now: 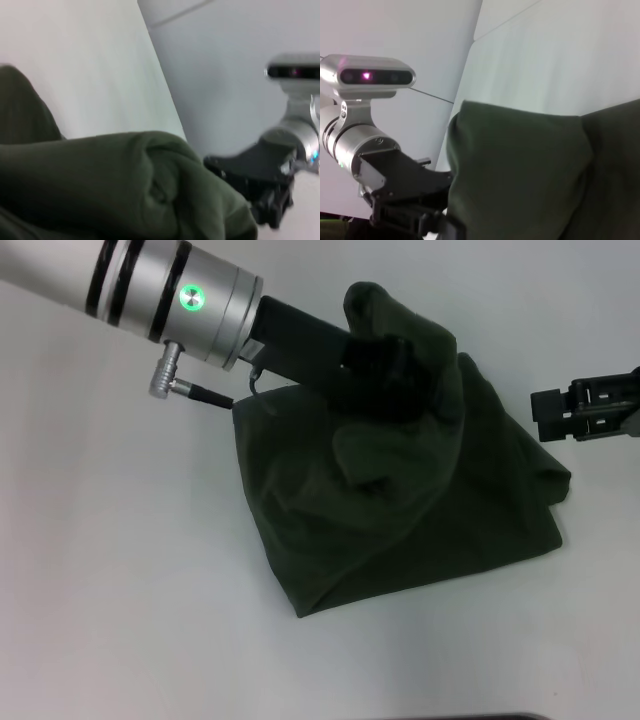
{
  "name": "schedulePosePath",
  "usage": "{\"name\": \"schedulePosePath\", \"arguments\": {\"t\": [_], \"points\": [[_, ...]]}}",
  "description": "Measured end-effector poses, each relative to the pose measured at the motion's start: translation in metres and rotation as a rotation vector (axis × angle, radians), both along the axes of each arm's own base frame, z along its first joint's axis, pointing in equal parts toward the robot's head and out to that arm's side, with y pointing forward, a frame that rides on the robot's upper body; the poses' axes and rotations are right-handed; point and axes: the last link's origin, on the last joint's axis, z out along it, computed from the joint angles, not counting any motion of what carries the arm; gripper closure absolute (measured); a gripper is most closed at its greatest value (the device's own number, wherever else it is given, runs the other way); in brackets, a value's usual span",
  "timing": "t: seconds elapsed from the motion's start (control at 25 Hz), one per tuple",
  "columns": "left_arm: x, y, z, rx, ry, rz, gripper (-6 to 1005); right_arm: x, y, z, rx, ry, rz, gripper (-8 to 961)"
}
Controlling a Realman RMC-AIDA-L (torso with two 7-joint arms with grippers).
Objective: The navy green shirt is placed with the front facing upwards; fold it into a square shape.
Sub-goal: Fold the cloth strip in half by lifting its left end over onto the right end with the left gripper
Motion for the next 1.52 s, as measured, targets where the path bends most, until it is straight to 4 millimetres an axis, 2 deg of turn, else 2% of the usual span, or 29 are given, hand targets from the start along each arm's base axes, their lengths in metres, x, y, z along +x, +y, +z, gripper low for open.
{"name": "schedulePosePath", "arguments": {"t": [0.24, 0.44, 0.68, 0.88, 1.04, 1.24, 1.44, 1.52], "points": [[-0.004, 0.006, -0.009, 0.051, -0.028, 0.072, 807, 0.000, 0.000, 0.000, 0.003, 0.002, -0.002, 100], [-0.002, 0.003, -0.017, 0.041, -0.022, 0.085, 802, -0.001, 0.002, 0.001, 0.006, 0.003, 0.003, 99], [0.002, 0.005, -0.016, 0.055, -0.059, 0.104, 599, -0.002, 0.003, 0.001, 0.010, 0.006, 0.004, 99], [0.003, 0.005, -0.014, 0.053, -0.061, 0.091, 361, -0.002, 0.003, 0.002, 0.011, 0.004, 0.004, 100], [0.001, 0.007, -0.010, 0.055, -0.061, 0.085, 278, -0.002, 0.004, 0.003, 0.011, 0.004, -0.001, 101], [-0.021, 0.005, 0.012, 0.057, 0.025, 0.011, 175, -0.003, 0.007, 0.005, 0.016, 0.000, -0.008, 101], [-0.063, 0.003, 0.049, 0.125, 0.108, 0.017, 50, 0.001, 0.012, 0.005, 0.019, -0.045, -0.052, 101], [-0.080, 0.003, 0.064, 0.170, 0.122, 0.055, 50, 0.001, 0.015, 0.005, 0.023, -0.074, -0.060, 101]]}}
